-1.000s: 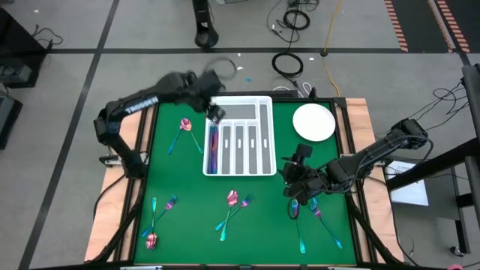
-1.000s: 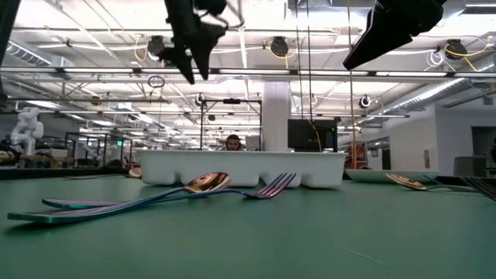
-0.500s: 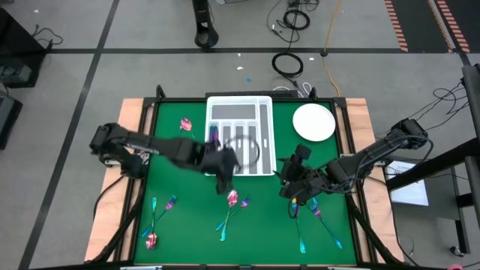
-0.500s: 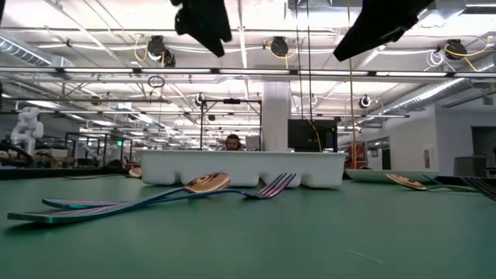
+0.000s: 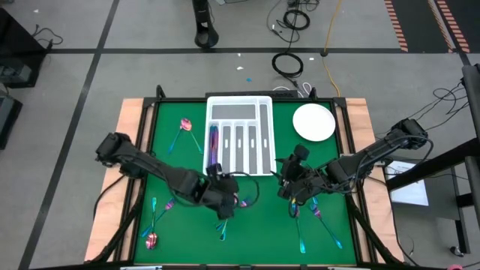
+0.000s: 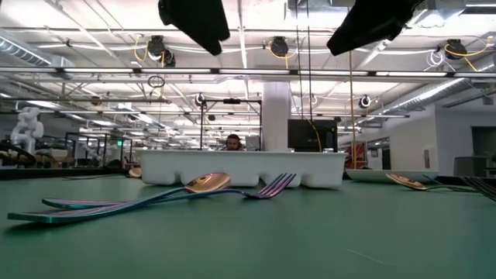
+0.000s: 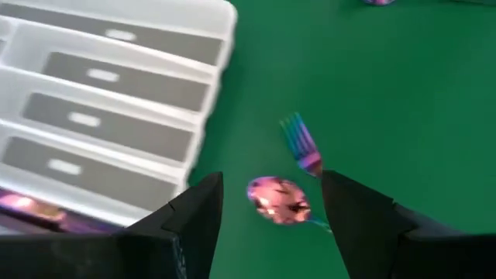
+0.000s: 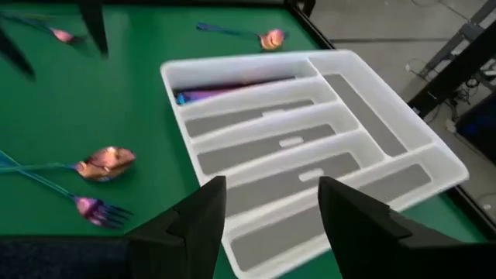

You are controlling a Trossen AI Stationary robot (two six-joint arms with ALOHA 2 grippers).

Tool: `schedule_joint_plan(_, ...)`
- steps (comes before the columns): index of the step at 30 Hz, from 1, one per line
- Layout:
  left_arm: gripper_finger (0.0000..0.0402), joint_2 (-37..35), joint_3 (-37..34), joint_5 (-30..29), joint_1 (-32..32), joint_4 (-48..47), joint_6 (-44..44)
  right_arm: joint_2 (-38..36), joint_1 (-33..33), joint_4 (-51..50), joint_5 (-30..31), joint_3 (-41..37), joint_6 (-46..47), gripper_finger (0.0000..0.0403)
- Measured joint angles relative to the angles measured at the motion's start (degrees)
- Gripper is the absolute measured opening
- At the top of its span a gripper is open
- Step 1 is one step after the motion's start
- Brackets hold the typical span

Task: Sort silverware
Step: Put the blue spoon into the silverware tray

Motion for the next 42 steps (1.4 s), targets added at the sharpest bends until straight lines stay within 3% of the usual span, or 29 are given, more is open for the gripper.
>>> schedule_joint_plan(9, 0.0221, 7.29, 0.0, 0.97, -3.37, 14.62, 8.9, 0.0, 0.0, 9.63, 0.02, 0.0, -11.56, 0.0194)
schedule_joint_plan(12, 0.0221, 8.42, 0.0, 1.43, -3.6, 15.59, 7.8, 0.02, 0.0, 10.32, 0.04, 0.0, -15.44, 0.0194)
schedule_joint_plan(23, 0.0221, 8.73, 0.0, 0.66, -7.3, 20.01, -8.53, 0.01, 4.9, 4.04, -2.82, 0.0, -16.44, 0.0194)
schedule_joint_plan(26, 0.0221, 9.29, 0.0, -3.14, -8.42, 19.12, -15.56, 0.01, 6.92, 1.2, -4.56, 0.0, -16.37, 0.0194)
schedule_joint_plan(30, 0.0221, 9.31, 0.0, -3.7, -7.61, 13.1, -29.03, 0.01, 9.38, -5.57, -4.62, 0.0, -13.23, 0.0194)
schedule_joint_plan(36, 0.0221, 9.88, 0.0, 0.46, -4.79, -0.21, -43.26, 0.02, 11.31, -14.77, -4.52, 0.0, -8.15, 0.0194)
schedule_joint_plan(42, 0.0221, 13.85, 0.02, 7.1, -2.6, -0.68, -44.81, 0.0, 11.32, -15.47, -4.48, 0.0, -6.1, 0.0194)
